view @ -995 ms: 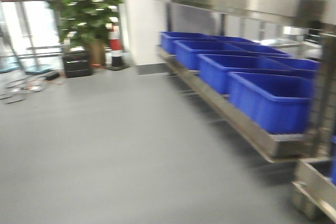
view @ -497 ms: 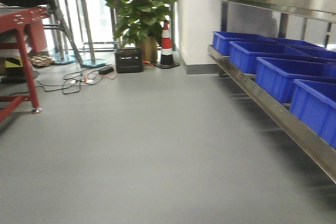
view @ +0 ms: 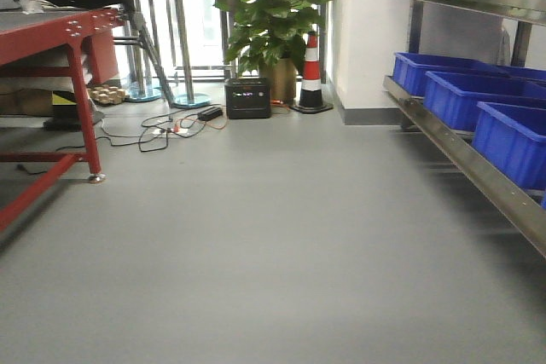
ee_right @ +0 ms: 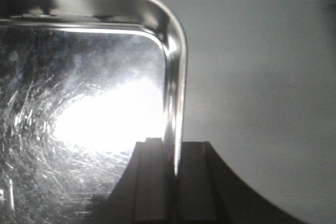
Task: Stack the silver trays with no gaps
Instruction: 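Drive the base away from the rack holding the tray aloft, then turn the base toward the other shelf rack carrying the tray, then align the held tray above the silver tray on the shelf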
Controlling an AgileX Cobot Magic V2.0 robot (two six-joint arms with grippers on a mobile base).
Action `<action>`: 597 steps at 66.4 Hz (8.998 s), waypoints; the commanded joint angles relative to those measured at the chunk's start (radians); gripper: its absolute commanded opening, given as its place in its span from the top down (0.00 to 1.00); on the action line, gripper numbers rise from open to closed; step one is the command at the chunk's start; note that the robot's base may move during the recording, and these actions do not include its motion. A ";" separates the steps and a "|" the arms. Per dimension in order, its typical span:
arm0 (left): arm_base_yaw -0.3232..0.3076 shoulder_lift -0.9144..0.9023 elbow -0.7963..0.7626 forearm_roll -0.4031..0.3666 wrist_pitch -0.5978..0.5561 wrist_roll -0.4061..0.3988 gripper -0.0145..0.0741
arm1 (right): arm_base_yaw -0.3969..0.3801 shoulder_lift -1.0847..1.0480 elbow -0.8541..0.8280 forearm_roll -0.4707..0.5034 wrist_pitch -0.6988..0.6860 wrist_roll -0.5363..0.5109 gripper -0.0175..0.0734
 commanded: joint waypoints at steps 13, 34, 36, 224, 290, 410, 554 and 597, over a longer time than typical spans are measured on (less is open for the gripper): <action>-0.008 -0.004 -0.007 0.021 -0.035 -0.005 0.85 | 0.007 -0.004 -0.001 -0.030 -0.033 -0.009 0.83; -0.008 -0.004 -0.007 0.021 -0.035 -0.005 0.85 | 0.007 -0.004 -0.001 -0.030 -0.033 -0.009 0.83; -0.008 -0.004 -0.007 0.021 -0.035 -0.005 0.85 | 0.007 -0.004 -0.001 -0.030 -0.033 -0.009 0.83; -0.006 -0.004 -0.007 0.029 -0.035 -0.005 0.85 | 0.007 -0.004 -0.001 -0.030 -0.370 -0.009 0.83; -0.006 -0.004 -0.007 0.033 -0.035 -0.005 0.85 | 0.007 -0.004 -0.001 -0.030 -0.677 -0.009 0.83; -0.006 -0.004 -0.007 0.104 -0.035 -0.005 0.85 | 0.007 -0.004 -0.001 -0.030 -0.690 -0.009 0.83; -0.006 -0.004 -0.007 0.111 -0.035 -0.005 0.85 | 0.007 -0.004 -0.001 -0.030 -0.872 -0.009 0.83; -0.006 -0.004 -0.007 0.111 -0.035 -0.005 0.85 | 0.007 -0.004 -0.001 -0.030 -0.545 -0.009 0.83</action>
